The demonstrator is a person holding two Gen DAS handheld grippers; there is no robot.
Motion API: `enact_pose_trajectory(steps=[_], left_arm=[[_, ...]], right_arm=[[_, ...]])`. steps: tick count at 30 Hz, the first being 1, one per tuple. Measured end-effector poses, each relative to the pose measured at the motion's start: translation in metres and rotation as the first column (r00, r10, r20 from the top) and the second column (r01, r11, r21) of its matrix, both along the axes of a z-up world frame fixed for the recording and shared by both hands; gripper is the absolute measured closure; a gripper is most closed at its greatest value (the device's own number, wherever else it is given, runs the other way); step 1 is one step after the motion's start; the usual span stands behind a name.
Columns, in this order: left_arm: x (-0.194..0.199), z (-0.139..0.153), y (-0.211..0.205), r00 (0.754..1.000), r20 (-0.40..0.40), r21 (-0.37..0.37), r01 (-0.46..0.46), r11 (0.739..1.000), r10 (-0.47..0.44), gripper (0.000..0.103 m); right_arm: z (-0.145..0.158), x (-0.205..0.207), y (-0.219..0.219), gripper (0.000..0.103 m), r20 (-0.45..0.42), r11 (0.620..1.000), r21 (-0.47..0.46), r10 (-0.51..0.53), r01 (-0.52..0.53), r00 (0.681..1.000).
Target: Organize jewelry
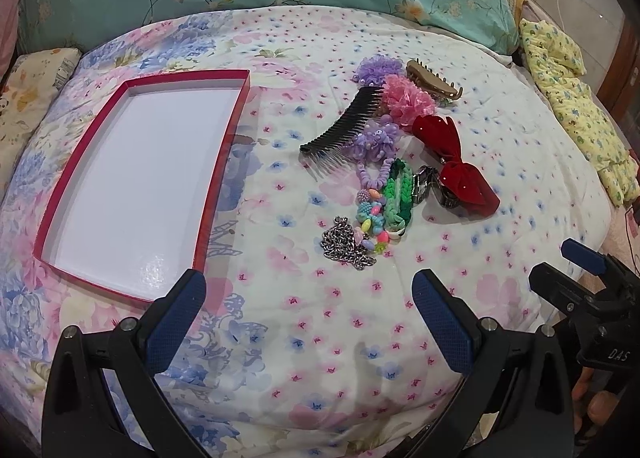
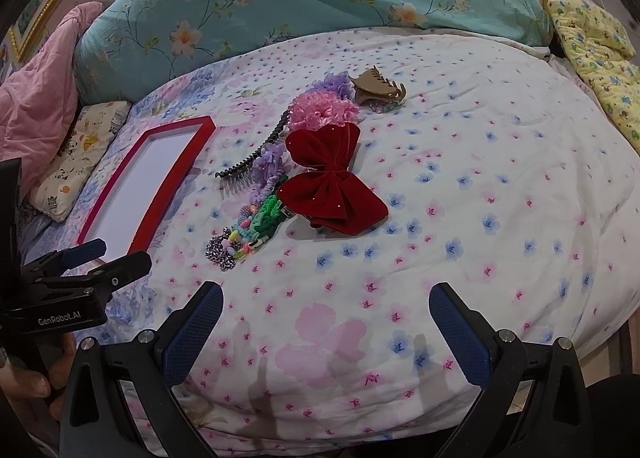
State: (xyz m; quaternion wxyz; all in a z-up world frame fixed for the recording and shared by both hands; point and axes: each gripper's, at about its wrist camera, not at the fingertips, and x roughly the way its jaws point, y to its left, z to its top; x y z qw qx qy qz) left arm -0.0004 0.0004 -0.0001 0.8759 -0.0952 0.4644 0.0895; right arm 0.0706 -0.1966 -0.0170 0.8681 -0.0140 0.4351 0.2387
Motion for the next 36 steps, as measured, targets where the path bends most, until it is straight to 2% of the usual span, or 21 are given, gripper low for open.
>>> enact_pose_trajectory(steps=[36], left_arm=[[0.012,-0.010,-0.001,0.999,-0.031,0.004,0.009,1.000,-0.009,0.000]], right_arm=[[0.000,0.015,-0.001,0.000,-0.026,0.999,0.040,0.018,-0.017,0.999]])
